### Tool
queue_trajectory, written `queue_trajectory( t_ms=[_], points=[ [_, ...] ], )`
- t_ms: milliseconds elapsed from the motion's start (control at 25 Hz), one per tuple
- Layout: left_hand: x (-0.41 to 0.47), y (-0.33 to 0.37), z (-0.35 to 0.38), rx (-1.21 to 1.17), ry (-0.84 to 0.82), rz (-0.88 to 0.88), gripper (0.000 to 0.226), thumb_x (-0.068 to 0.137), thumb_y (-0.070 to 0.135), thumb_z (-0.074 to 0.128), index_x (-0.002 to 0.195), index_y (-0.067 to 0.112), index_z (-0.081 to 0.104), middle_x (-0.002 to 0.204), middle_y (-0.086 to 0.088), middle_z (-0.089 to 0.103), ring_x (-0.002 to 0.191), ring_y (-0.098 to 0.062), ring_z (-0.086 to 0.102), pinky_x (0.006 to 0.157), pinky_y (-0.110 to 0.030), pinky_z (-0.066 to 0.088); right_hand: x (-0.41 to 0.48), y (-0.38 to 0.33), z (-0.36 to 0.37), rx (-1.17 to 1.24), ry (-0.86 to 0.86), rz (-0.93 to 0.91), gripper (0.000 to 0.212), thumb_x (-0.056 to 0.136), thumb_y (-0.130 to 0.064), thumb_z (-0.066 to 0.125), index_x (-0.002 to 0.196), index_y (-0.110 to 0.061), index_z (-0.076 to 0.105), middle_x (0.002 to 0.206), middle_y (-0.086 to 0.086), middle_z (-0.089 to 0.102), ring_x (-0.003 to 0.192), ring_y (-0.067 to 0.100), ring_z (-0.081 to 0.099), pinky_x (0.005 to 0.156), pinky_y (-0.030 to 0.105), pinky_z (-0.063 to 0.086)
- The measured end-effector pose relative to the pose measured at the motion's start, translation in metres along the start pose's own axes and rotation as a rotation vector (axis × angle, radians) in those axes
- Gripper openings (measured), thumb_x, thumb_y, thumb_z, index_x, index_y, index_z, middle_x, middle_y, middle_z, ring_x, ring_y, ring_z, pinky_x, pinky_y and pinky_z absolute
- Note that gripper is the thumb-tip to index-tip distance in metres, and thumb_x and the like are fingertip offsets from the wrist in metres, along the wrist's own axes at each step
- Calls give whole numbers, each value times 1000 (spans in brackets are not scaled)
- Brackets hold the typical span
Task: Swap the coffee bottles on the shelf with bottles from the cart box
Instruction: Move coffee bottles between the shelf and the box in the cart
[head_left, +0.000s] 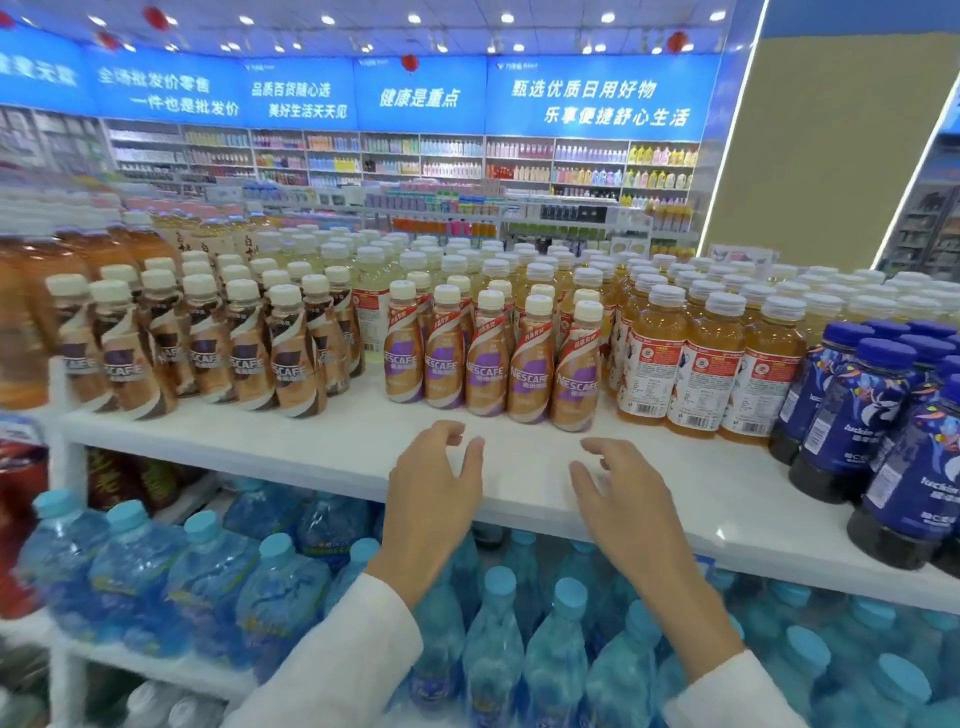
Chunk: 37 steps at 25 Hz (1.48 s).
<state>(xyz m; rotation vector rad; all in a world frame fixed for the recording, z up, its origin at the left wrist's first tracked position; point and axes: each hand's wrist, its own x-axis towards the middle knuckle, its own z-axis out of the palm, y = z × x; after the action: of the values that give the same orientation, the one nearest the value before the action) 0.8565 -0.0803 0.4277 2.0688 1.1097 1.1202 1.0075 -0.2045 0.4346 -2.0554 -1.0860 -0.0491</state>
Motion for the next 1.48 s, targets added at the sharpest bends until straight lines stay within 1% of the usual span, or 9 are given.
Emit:
queue_trajectory(
  t_ms=[240, 320, 520, 640, 800, 920, 1080, 1280, 1480],
  points=[
    [-81, -58, -83, -13, 117, -43, 35, 94, 46, 62, 127, 33, 62, 123, 23, 59, 119, 4, 50, 101, -13, 35, -83, -40, 31, 108, -43, -169, 42, 98, -41, 53, 138, -30, 52, 136, -14, 52, 127, 6, 44, 107, 28, 35],
    [-106, -87, -113, 18, 183, -87, 36, 92, 47, 63, 125, 33, 64, 123, 23, 61, 120, 5, 52, 102, -15, 37, -109, -59, 62, 152, -89, -238, 42, 96, -38, 57, 136, -28, 55, 133, -13, 55, 125, 7, 47, 104, 23, 35],
    [-181, -169, -190, 61, 255, -362, 39, 92, 52, 59, 129, 38, 59, 124, 28, 56, 118, 3, 50, 103, -24, 42, -174, -113, 166, 247, -321, -269, 41, 94, -38, 62, 134, -30, 57, 133, -15, 56, 127, 4, 48, 104, 25, 38],
    [-232, -219, -241, 103, 297, -548, 33, 94, 54, 56, 126, 47, 52, 118, 31, 52, 115, 2, 50, 92, -12, 38, -216, -157, 229, 277, -492, -313, 40, 93, -35, 65, 132, -27, 59, 131, -12, 58, 124, 11, 53, 101, 27, 41],
    [-302, -285, -315, 164, 392, -797, 42, 96, 48, 58, 135, 34, 56, 128, 18, 58, 119, -3, 52, 97, -18, 41, -282, -221, 307, 259, -657, -373, 31, 90, -31, 68, 117, -17, 68, 118, 4, 68, 111, 20, 62, 90, 32, 49],
    [-350, -330, -368, 202, 546, -927, 41, 92, 36, 69, 130, 22, 64, 122, 10, 65, 116, -13, 60, 96, -25, 43, -338, -264, 361, 290, -775, -395, 23, 84, -31, 68, 106, -27, 65, 97, -8, 67, 90, 17, 66, 79, 20, 46],
    [-398, -378, -413, 250, 597, -1087, 45, 91, 37, 70, 132, 19, 63, 128, 3, 66, 121, -20, 60, 104, -34, 45, -387, -307, 414, 200, -1082, -389, 38, 90, -32, 70, 126, -23, 63, 119, -1, 65, 109, 25, 65, 97, 39, 49],
    [-428, -421, -438, 170, 615, -1260, 53, 95, 49, 60, 140, 24, 55, 137, 9, 59, 123, -16, 57, 106, -34, 47, -415, -359, 458, 123, -1271, -494, 40, 97, -34, 61, 135, -23, 54, 125, -10, 54, 124, 14, 52, 93, 20, 36],
    [-424, -462, -444, 183, 621, -1378, 47, 95, 46, 60, 137, 25, 58, 130, 8, 63, 119, -14, 58, 104, -36, 48, -415, -394, 524, 46, -1434, -523, 50, 99, -42, 54, 145, -24, 44, 143, -9, 52, 120, 7, 52, 99, 21, 37]
  ],
)
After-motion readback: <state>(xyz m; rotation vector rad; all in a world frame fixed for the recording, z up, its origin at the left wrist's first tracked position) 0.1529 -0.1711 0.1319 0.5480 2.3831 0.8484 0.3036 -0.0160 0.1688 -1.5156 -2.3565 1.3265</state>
